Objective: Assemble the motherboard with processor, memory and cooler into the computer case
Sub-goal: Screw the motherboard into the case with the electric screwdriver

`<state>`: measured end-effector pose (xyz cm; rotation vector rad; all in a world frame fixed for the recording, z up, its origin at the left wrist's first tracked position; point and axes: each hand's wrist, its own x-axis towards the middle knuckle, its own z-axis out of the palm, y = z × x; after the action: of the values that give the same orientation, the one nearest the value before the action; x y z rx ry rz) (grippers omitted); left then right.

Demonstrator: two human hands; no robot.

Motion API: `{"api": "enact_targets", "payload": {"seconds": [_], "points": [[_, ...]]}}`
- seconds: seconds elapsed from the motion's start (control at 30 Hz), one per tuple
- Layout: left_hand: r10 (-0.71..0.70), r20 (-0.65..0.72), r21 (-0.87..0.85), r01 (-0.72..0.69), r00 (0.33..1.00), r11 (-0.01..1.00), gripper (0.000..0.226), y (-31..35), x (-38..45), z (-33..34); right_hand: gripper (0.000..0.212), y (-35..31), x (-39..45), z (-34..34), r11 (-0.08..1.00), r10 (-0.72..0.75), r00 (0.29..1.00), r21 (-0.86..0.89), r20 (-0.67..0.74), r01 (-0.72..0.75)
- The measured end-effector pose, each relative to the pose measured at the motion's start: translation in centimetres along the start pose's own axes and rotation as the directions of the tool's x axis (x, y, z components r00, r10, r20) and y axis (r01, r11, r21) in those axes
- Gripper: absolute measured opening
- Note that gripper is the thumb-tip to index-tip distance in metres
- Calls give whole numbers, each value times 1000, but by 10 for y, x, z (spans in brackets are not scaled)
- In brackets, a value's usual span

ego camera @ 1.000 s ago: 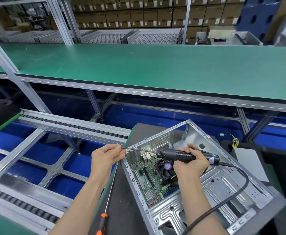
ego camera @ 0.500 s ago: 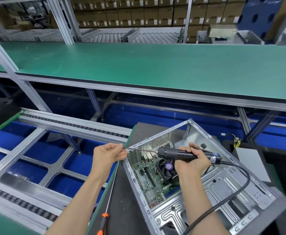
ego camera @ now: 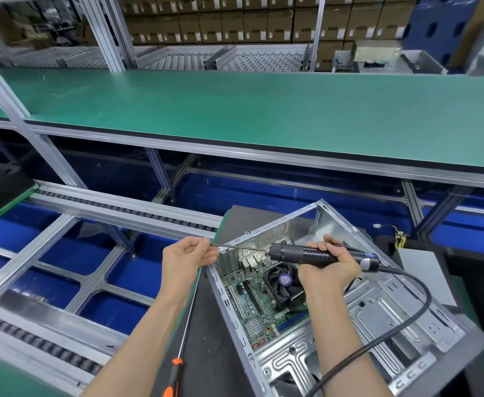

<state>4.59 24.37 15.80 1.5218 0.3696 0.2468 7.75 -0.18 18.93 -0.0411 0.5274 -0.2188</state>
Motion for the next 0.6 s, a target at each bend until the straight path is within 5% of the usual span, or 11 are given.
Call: {"api": "enact_targets", "payload": {"seconds": [0.33,0.6], "points": [[98,15,411,-96,995,906,18,8,11,-14,29,-20,-3,25,975,-104,971,-173,216,143],[-5,170,651,-109,985,751,14,11,20,-5,24,-33,-10,36,927,-133,934,-291,332,236]]}}
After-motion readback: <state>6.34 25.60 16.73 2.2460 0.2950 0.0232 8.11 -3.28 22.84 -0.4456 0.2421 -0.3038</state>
